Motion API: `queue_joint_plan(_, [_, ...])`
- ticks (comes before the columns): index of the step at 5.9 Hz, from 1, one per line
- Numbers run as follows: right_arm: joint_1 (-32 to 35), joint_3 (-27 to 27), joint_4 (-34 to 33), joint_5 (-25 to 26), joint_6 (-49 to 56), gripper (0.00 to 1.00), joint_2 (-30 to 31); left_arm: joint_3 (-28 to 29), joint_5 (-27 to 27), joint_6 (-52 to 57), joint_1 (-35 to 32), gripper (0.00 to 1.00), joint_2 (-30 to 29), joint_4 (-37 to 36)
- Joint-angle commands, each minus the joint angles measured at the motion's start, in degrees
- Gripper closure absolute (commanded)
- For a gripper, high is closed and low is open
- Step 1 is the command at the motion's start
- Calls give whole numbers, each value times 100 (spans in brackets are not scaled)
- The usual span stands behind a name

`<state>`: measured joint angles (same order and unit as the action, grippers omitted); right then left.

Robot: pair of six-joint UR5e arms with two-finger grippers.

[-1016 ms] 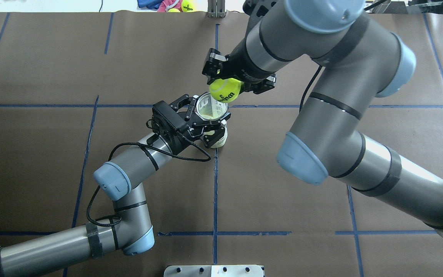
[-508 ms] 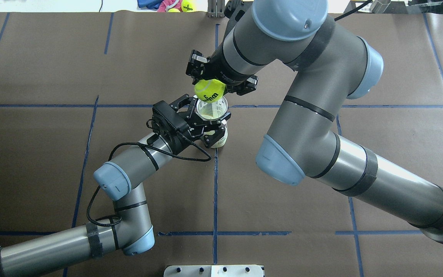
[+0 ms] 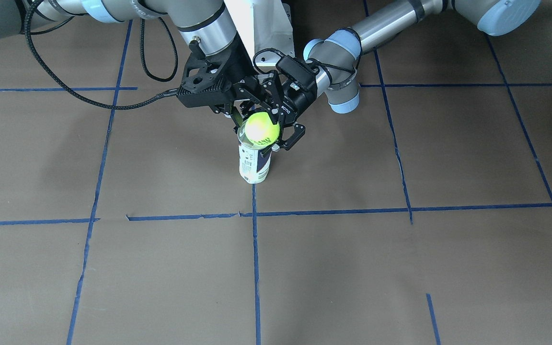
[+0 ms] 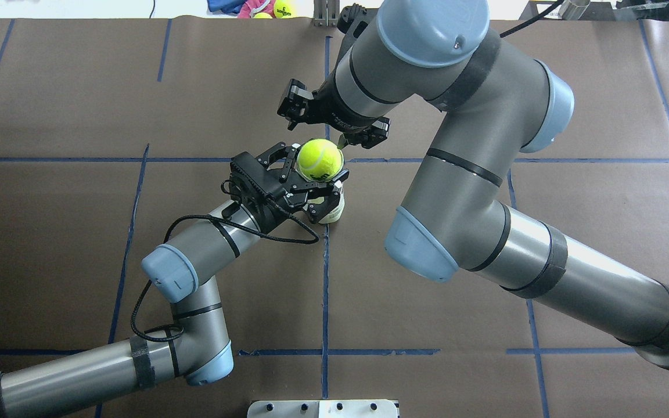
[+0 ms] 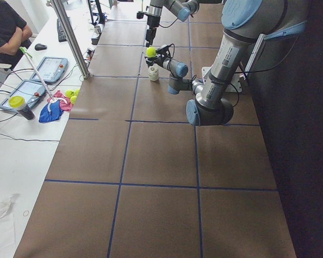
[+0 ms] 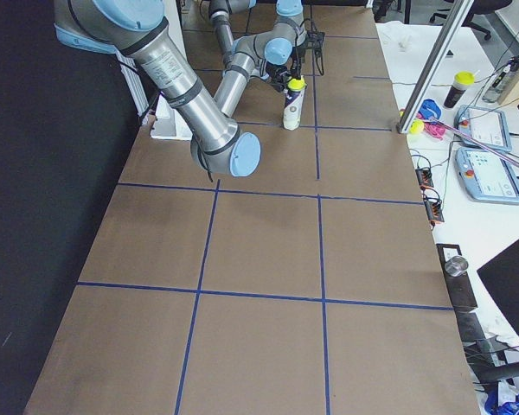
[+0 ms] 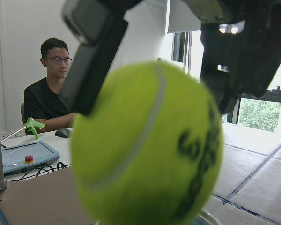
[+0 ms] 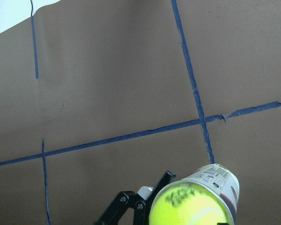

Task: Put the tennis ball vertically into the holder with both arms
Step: 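Drop the second ball into the can by opening the right gripper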

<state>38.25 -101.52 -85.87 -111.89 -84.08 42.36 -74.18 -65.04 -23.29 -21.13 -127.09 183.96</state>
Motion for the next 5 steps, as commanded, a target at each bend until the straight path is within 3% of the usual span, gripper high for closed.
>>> queue_joint_plan(1, [7,0,0,-9,50,1,9,0,0,0,4,16,0,0])
queue_joint_plan(3, [199,-78,0,-96,59,1,17,-17,0,0,-5,14,0,0])
queue_joint_plan(5, [987,-288,0,-901,172,1,419,-35,0,0,-5,12,18,9])
